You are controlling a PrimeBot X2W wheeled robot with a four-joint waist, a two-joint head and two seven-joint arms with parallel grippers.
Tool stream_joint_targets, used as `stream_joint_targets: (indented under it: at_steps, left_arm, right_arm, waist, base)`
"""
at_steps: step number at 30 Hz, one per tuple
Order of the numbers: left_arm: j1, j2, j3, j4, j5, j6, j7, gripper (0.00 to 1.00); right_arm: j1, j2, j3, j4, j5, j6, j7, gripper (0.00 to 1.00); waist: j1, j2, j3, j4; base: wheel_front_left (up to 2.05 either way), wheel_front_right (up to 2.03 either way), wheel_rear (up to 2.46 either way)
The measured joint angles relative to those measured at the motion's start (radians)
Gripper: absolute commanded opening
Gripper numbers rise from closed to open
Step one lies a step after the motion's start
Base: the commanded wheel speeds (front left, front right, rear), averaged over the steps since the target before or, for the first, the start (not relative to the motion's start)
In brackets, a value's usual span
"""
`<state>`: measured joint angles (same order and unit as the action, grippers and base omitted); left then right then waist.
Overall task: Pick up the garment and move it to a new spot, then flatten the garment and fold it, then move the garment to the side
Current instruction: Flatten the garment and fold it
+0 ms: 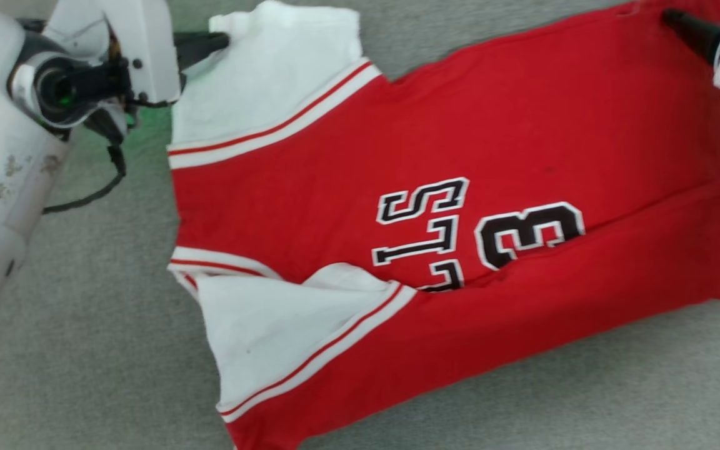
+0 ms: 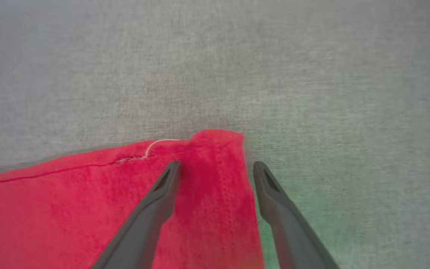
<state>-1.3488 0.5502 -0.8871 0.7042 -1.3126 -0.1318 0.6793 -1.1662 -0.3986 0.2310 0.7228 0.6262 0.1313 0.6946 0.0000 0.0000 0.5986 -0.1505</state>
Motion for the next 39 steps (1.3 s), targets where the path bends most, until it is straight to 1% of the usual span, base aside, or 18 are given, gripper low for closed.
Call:
stream_joint_targets:
  at_steps: [4, 5, 6, 7, 8, 11, 13, 18, 24, 28, 32, 34, 39]
  left_arm:
    - [-0.005, -0.005, -0.009, -0.024, -0.014, 0.000, -0.012, 0.00]
    - [-0.007, -0.006, -0.011, -0.028, -0.017, -0.001, -0.016, 0.00]
    - [-0.007, -0.007, -0.013, -0.032, -0.019, -0.001, -0.021, 0.00]
    - [-0.006, -0.008, -0.017, -0.035, -0.022, -0.001, -0.026, 0.00]
    - [-0.005, -0.008, -0.020, -0.038, -0.024, -0.001, -0.031, 0.00]
    - [0.011, -0.008, -0.029, -0.048, -0.031, 0.000, -0.062, 0.00]
    - [0.039, -0.010, -0.026, -0.055, -0.061, 0.000, -0.092, 0.00]
    - [0.137, 0.001, -0.028, -0.139, -0.110, 0.000, -0.178, 0.00]
    - [0.248, 0.067, -0.020, -0.319, -0.140, 0.000, -0.307, 0.00]
    - [0.338, 0.134, -0.022, -0.463, -0.151, 0.000, -0.374, 0.00]
    - [0.434, 0.188, -0.021, -0.606, -0.171, 0.000, -0.448, 0.00]
    - [0.487, 0.203, -0.020, -0.665, -0.188, 0.000, -0.489, 0.00]
    - [0.628, 0.234, -0.053, -0.769, -0.178, 0.000, -0.587, 0.00]
  right_arm:
    - [-0.041, -0.005, 0.030, 0.050, 0.001, 0.000, 0.034, 1.00]
    - [-0.047, -0.007, 0.034, 0.059, 0.004, 0.000, 0.035, 0.82]
    - [-0.052, -0.008, 0.039, 0.065, 0.007, 0.000, 0.032, 0.36]
    - [-0.055, -0.011, 0.041, 0.071, 0.007, 0.000, 0.019, 0.06]
    - [-0.055, -0.012, 0.044, 0.077, 0.009, 0.000, 0.007, 0.00]
    - [-0.052, -0.016, 0.063, 0.084, 0.015, 0.000, -0.046, 0.00]
    - [-0.037, -0.027, 0.075, 0.084, 0.020, 0.000, -0.090, 0.00]
    - [0.047, -0.066, 0.134, 0.054, 0.055, 0.000, -0.173, 0.00]
    - [0.195, -0.158, 0.195, -0.053, 0.126, 0.000, -0.225, 0.00]
    - [0.299, -0.218, 0.204, -0.155, 0.180, 0.000, -0.247, 0.00]
    - [0.395, -0.278, 0.189, -0.238, 0.211, 0.000, -0.261, 0.00]
    - [0.446, -0.304, 0.173, -0.267, 0.218, 0.000, -0.259, 0.00]
    - [0.570, -0.330, 0.127, -0.323, 0.227, 0.000, -0.245, 0.00]
  waist:
    - [0.0000, 0.0000, 0.018, 0.026]
    - [0.0000, 0.0000, 0.020, 0.031]
    - [0.0000, 0.0000, 0.022, 0.035]
    - [0.0000, 0.0000, 0.022, 0.037]
    - [0.0000, 0.0000, 0.020, 0.038]
    - [0.0000, 0.0000, 0.006, 0.040]
    - [0.0000, 0.0000, -0.010, 0.042]
    - [0.0000, 0.0000, -0.078, 0.048]
    - [0.0000, 0.0000, -0.183, 0.062]
    - [-0.0001, 0.0000, -0.249, 0.075]
    - [0.0000, 0.0000, -0.298, 0.094]
    - [0.0000, 0.0000, -0.312, 0.107]
    - [0.0000, 0.0000, -0.341, 0.134]
  base:
    - [0.00, 0.00, 0.00]
    - [0.00, 0.00, 0.00]
    - [0.00, 0.00, 0.00]
    - [0.00, 0.00, 0.00]
    - [0.00, 0.00, 0.00]
    - [0.00, 0.00, 0.00]
    - [0.00, 0.00, 0.00]
    - [0.00, 0.00, 0.00]
    - [0.00, 0.00, 0.00]
    - [0.00, 0.00, 0.00]
    - [0.00, 0.00, 0.00]
    - [0.00, 0.00, 0.00]
    - [0.00, 0.00, 0.00]
